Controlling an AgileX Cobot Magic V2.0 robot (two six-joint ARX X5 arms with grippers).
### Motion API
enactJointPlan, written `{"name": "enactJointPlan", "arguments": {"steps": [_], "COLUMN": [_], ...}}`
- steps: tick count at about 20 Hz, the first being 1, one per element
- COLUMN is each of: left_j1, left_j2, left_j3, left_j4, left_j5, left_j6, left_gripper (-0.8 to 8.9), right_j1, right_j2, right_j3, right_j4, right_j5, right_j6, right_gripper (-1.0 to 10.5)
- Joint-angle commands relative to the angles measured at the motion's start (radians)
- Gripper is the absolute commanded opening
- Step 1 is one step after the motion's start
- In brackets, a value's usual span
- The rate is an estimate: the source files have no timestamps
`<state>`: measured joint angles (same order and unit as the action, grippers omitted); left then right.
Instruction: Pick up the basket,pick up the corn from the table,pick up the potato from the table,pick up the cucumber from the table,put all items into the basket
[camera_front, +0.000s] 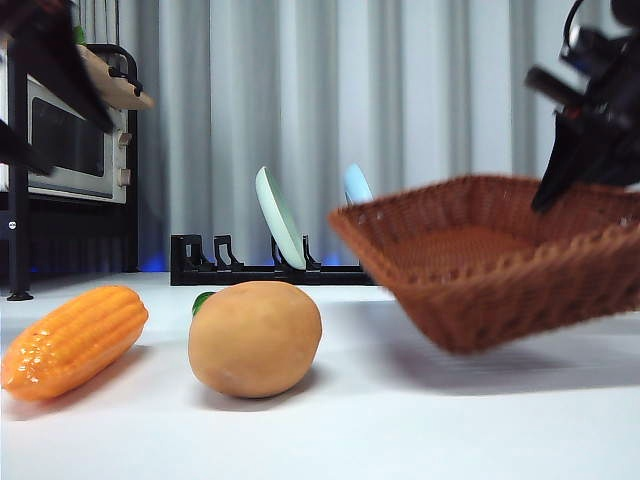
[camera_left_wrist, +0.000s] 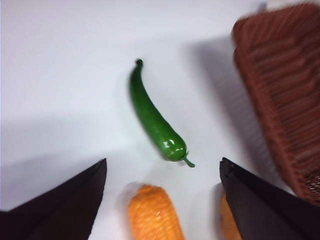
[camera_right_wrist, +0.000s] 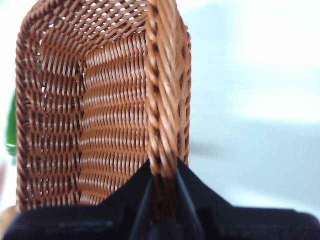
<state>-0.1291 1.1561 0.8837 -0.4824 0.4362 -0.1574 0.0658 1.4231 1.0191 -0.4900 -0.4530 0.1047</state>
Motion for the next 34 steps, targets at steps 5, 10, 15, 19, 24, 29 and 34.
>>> {"name": "enactJointPlan", "arguments": {"steps": [5, 10, 15, 19, 24, 29, 34], "left_j1": [-0.161, -0.253, -0.265, -0.269, -0.285, -0.266, -0.286], "left_j2": [0.339, 0.561, 0.683, 0.728, 0.724, 0.535, 0.218], "left_j3": [0.211, 0.352, 0.370, 0.370, 0.384, 0.396, 0.396], "left_j4": [0.004, -0.056, -0.026, -0.009, -0.028, -0.043, -0.014], "left_j5": [-0.147, -0.314, -0.332, -0.332, -0.327, -0.324, -0.245], "left_j6": [-0.034, -0.033, -0.050, -0.046, 0.031, 0.034, -0.017], "left_gripper": [3.76, 3.73, 3.73, 2.39, -0.08, -0.08, -0.08], "right_j1": [0.000, 0.000, 0.000, 0.000, 0.000, 0.005, 0.063], "right_j2": [-0.206, -0.314, -0.365, -0.369, -0.365, -0.298, -0.182], "right_j3": [0.003, 0.003, 0.003, 0.003, 0.003, 0.003, 0.003], "right_j4": [-0.014, -0.017, -0.020, -0.020, -0.019, 0.011, 0.094], "right_j5": [-0.008, 0.019, 0.051, 0.066, 0.067, 0.066, 0.059], "right_j6": [0.030, 0.037, 0.045, 0.045, 0.046, 0.066, 0.126], "right_gripper": [-0.1, -0.1, -0.1, -0.1, -0.1, -0.1, -0.1]}}
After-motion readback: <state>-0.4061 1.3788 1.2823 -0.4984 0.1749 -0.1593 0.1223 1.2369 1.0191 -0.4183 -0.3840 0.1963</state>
